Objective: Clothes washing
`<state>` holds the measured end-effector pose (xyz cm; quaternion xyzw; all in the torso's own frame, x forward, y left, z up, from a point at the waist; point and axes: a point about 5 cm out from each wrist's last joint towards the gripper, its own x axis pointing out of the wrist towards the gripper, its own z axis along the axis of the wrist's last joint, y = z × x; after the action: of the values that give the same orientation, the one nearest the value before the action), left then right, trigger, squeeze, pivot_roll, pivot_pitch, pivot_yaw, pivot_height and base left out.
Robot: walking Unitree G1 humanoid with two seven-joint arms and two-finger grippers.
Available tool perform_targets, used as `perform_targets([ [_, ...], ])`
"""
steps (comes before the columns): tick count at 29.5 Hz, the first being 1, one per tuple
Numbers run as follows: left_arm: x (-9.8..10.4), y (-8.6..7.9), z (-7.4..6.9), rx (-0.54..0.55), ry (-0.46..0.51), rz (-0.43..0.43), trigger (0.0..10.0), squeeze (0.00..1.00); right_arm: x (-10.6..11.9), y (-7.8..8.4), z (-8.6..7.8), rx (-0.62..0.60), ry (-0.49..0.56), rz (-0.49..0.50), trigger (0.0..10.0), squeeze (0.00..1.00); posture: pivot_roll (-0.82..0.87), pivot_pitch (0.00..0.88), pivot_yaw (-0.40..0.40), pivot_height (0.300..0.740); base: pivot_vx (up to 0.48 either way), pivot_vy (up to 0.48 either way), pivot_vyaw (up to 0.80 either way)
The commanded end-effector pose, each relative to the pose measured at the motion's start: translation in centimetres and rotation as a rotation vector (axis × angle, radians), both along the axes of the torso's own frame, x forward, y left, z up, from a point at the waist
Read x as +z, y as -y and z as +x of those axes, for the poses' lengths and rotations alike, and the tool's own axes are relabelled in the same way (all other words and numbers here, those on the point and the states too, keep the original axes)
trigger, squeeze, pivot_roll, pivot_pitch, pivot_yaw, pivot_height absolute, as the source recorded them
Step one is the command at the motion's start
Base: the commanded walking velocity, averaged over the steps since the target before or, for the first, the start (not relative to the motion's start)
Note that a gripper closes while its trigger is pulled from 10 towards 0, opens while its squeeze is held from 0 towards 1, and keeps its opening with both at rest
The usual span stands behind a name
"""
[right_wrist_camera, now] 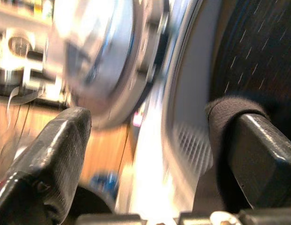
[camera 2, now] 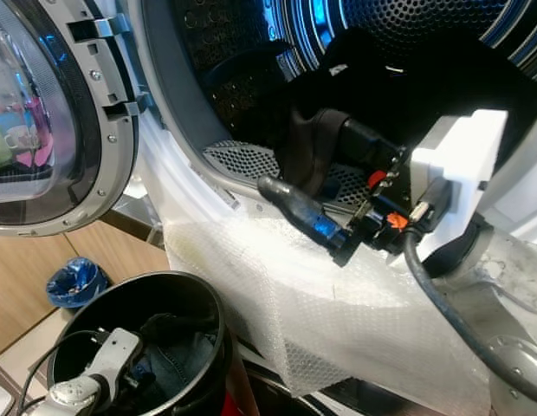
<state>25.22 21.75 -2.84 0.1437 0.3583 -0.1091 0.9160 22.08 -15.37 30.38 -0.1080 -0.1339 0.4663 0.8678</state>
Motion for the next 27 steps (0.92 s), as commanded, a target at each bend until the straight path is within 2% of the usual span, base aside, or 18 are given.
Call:
perform_targets([
  [1, -4.1, 2.0, -4.9, 0.004, -0.218, -0.042, 10.0, 0.0, -0.8, -0.3, -0.2, 0.007, -0.025, -0.054, 10.0, 0.0, -0.06, 0.069, -0.039, 0.74, 0.0, 0.0, 0.0],
  [3, -4.1, 2.1, -4.9, 0.002, -0.216, -0.043, 10.0, 0.0, -2.0, 0.0, 0.0, -0.029, -0.071, -0.11, 10.0, 0.0, -0.06, 0.066, -0.039, 0.74, 0.0, 0.0, 0.0],
  [6, -4.0, 2.1, -4.8, 0.001, -0.214, -0.044, 10.0, 0.0, -3.4, 0.8, 0.5, -0.092, -0.129, -0.138, 10.0, 0.0, -0.06, 0.063, -0.04, 0.74, 0.0, 0.0, 0.0],
  [10, -4.0, 2.0, -4.9, 0.003, -0.215, -0.043, 10.0, 0.0, -3.6, 1.0, 0.4, -0.087, -0.132, -0.131, 10.0, 0.0, -0.06, 0.063, -0.039, 0.74, 0.0, 0.0, 0.0],
  [14, -4.1, 2.0, -5.0, 0.001, -0.219, -0.044, 10.0, 0.0, -3.9, 0.8, -0.7, -0.019, -0.133, -0.104, 10.0, 0.0, -0.06, 0.063, -0.039, 0.74, 0.0, 0.0, 0.0],
  [21, -4.2, 2.1, -5.1, -0.005, -0.224, -0.049, 10.0, 0.0, -7.0, 1.8, -0.9, -0.077, -0.217, -0.299, 10.0, 0.0, -0.07, 0.077, -0.036, 0.74, 0.0, 0.0, 0.0],
  [24, -4.1, 2.0, -5.1, -0.004, -0.223, -0.05, 10.0, 0.0, -6.7, 1.8, -1.1, -0.053, -0.201, -0.213, 10.0, 0.0, -0.07, 0.078, -0.036, 0.74, 0.0, 0.0, 0.0],
  [26, -4.2, 2.0, -5.1, -0.002, -0.224, -0.051, 10.0, 0.0, -5.8, 1.7, -1.8, 0.001, -0.174, -0.101, 10.0, 0.0, -0.07, 0.078, -0.036, 0.74, 0.0, 0.0, 0.0],
  [27, -4.2, 2.0, -5.1, -0.002, -0.224, -0.051, 10.0, 0.0, -5.8, 1.7, -1.8, 0.001, -0.174, -0.101, 10.0, 0.0, -0.07, 0.078, -0.036, 0.74, 0.0, 0.0, 0.0],
])
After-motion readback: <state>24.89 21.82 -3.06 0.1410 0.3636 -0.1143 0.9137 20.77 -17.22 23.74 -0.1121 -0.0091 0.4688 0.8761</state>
